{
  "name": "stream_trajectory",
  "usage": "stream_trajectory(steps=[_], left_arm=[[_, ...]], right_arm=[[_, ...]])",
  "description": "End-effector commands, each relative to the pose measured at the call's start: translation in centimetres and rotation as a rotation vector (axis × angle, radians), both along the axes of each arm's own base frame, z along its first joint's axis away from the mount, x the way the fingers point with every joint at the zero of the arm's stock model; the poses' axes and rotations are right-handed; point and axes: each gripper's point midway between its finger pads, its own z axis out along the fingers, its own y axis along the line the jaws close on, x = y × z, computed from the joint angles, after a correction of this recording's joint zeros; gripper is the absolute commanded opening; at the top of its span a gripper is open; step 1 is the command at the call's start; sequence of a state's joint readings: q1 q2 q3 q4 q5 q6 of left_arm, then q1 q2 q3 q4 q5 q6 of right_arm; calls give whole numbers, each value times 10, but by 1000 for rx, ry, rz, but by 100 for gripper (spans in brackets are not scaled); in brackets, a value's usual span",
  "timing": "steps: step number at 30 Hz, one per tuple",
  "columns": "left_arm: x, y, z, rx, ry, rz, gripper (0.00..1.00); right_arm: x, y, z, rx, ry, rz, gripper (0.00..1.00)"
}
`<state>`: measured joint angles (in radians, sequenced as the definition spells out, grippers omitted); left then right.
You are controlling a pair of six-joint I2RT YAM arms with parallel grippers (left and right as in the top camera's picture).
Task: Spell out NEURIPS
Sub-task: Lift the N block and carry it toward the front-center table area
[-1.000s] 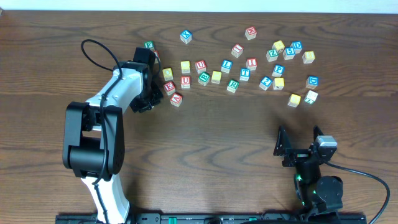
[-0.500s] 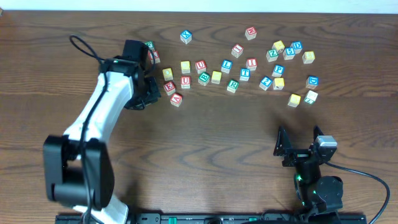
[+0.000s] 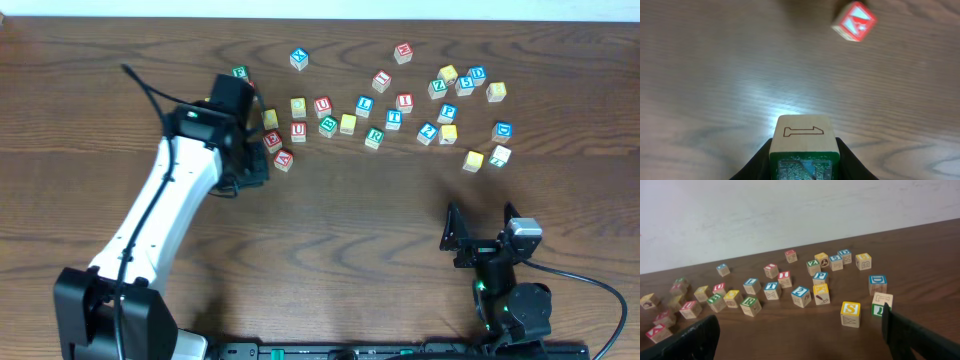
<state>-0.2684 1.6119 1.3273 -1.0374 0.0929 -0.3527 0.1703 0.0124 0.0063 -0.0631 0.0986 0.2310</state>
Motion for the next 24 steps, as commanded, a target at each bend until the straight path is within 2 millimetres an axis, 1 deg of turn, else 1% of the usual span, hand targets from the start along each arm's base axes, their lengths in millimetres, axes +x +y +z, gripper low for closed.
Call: stream_trajectory(steps=[1, 3, 6, 9, 13, 18, 24], left_arm=[[-6, -8, -10, 34, -13, -63, 8], [-7, -16, -19, 32, -24, -90, 8], [-10, -21, -31, 29, -25, -100, 10], [-17, -22, -47, 30, -9, -87, 13], [-22, -20, -64, 30, -9, -87, 15], [-22, -20, -74, 31, -9, -88, 15], [-15, -22, -85, 32, -12, -95, 15]], right_arm=[[0, 0, 0, 11, 0, 0, 99], [0, 0, 0, 11, 1, 0, 99], [0, 0, 0, 11, 0, 0, 99], [0, 0, 0, 11, 1, 0, 99], [0, 0, 0, 11, 0, 0, 99], [0, 0, 0, 11, 0, 0, 99], [0, 0, 0, 11, 1, 0, 99]])
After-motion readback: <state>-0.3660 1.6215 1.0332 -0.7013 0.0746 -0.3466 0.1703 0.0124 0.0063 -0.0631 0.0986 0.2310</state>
